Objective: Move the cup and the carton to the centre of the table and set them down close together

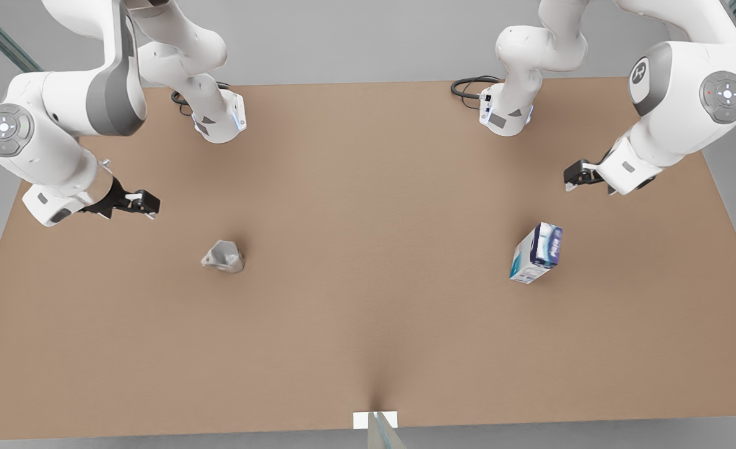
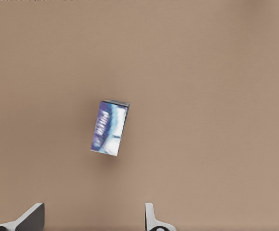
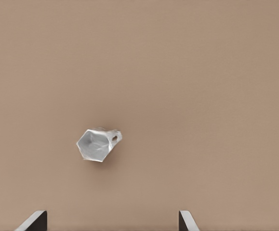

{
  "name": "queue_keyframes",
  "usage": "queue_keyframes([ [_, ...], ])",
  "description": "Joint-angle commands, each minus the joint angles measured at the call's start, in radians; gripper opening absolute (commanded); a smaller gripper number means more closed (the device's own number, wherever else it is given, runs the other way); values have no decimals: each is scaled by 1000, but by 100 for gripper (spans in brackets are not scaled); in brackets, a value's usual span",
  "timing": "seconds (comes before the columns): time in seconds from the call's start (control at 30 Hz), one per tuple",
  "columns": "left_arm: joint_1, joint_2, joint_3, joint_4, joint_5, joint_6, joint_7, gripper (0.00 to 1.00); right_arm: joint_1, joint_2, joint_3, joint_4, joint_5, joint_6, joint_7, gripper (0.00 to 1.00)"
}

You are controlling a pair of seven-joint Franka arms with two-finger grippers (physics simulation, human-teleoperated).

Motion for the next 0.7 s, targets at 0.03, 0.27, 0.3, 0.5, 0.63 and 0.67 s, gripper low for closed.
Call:
queue_keyframes([
  [0.03, 4, 0, 1, 0, 2, 0, 0, 100, 2, 1, 0, 0, 0, 2, 1, 100],
  [0.27, 17, 69, 7, 14, -14, -57, -106, 100, 170, 310, 9, -142, 25, 460, 19, 100],
  [0.3, 12, 69, 5, 9, -14, -57, -98, 100, 161, 310, 9, -199, 25, 537, 13, 100],
  [0.5, 1, 54, 7, -35, -34, -91, -95, 100, 149, 120, 9, -502, 25, 626, -22, 100],
  [0.63, 7, 57, 27, -35, -73, -109, -80, 100, 150, 117, 15, -540, 25, 614, -32, 100],
  [0.67, 7, 57, 28, -35, -73, -115, -77, 100, 150, 120, 18, -543, 25, 614, -35, 100],
])
